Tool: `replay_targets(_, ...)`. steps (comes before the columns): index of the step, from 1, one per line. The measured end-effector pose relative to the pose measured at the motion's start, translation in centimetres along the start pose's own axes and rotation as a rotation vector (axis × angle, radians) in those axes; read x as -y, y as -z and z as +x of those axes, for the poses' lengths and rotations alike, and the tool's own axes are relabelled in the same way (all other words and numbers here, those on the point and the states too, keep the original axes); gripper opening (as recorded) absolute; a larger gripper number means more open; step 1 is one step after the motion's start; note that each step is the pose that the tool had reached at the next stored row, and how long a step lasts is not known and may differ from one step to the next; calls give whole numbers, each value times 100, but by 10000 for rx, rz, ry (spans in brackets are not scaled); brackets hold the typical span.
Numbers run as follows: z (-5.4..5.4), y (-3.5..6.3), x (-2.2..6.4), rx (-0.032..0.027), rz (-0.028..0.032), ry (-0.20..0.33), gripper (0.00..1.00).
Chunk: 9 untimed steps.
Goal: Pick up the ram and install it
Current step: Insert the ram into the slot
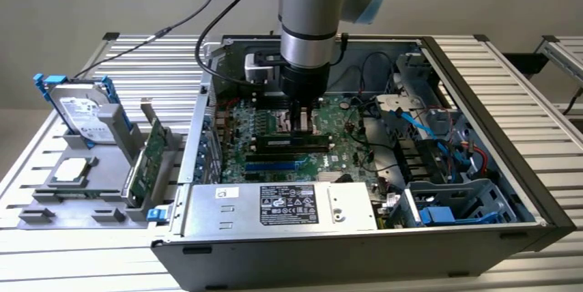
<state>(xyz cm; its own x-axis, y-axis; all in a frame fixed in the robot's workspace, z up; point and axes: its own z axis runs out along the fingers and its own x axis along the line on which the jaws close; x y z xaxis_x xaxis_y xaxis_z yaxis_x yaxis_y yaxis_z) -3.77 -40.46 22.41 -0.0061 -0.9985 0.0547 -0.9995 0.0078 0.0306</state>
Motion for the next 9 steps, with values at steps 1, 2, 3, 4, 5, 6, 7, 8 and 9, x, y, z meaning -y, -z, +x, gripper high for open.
replay_targets(1,-2,-4,0,0,1,1,14)
replay_targets(2,-3,-4,0,-1,1,2,14)
replay_targets(3,-3,-5,0,-3,1,3,14)
replay_targets(4,-4,-6,0,-4,1,3,14)
replay_targets(5,-5,-7,0,-6,1,4,14)
replay_targets(6,-6,-8,0,-7,1,6,14)
replay_targets(7,-7,-10,0,-9,2,7,14)
replay_targets(8,-8,-11,0,-11,1,10,14)
replay_targets(9,-9,-13,0,-12,1,12,14)
